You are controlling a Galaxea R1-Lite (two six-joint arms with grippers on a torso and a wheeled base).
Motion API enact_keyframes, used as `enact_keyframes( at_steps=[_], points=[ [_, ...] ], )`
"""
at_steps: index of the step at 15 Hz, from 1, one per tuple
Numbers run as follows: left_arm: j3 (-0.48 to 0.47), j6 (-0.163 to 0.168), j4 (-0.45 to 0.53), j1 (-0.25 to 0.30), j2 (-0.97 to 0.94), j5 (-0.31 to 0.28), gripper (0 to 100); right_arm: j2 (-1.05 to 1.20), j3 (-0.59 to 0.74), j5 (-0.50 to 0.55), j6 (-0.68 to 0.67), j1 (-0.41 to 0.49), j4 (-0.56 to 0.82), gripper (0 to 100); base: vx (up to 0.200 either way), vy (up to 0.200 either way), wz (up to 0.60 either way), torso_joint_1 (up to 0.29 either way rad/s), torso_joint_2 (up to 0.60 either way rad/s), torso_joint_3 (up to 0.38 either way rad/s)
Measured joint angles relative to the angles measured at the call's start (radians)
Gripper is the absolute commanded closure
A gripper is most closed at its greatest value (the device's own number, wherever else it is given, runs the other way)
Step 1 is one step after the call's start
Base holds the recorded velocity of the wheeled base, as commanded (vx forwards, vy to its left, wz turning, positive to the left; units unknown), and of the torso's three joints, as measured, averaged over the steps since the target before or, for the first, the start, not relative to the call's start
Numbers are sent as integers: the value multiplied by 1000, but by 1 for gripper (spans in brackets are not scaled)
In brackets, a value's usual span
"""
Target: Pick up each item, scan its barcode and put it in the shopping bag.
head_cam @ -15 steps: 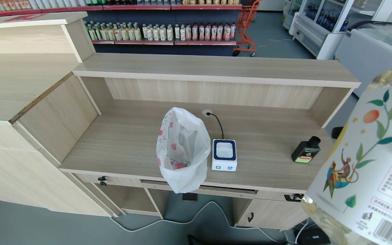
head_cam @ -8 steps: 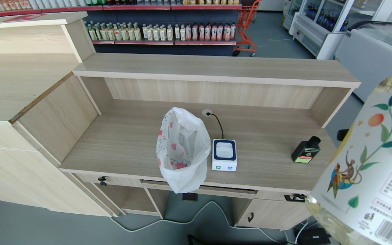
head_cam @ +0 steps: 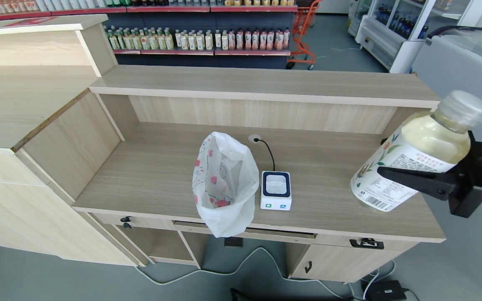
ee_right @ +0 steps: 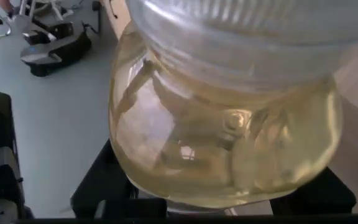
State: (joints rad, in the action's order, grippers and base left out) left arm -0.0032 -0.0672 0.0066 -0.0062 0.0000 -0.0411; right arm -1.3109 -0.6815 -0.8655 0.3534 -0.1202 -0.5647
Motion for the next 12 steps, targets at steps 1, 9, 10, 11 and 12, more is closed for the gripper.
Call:
enact_keyframes(
  at_steps=[1,9,10,11,12],
  points=[
    [0,0,0,0,0,0,0,-43,-15,13,100,55,-2,100,0,0,0,0,0,0],
    [0,0,0,0,0,0,0,-259,-50,21,784,374,-2,100,0,0,0,0,0,0],
    [0,0,0,0,0,0,0,-268,-52,9,810,394,-2,100,0,0,0,0,0,0],
    [0,0,0,0,0,0,0,-276,-60,-7,831,406,-5,100,0,0,0,0,0,0],
    [0,0,0,0,0,0,0,-283,-67,-25,863,411,-6,100,0,0,0,0,0,0]
  ],
)
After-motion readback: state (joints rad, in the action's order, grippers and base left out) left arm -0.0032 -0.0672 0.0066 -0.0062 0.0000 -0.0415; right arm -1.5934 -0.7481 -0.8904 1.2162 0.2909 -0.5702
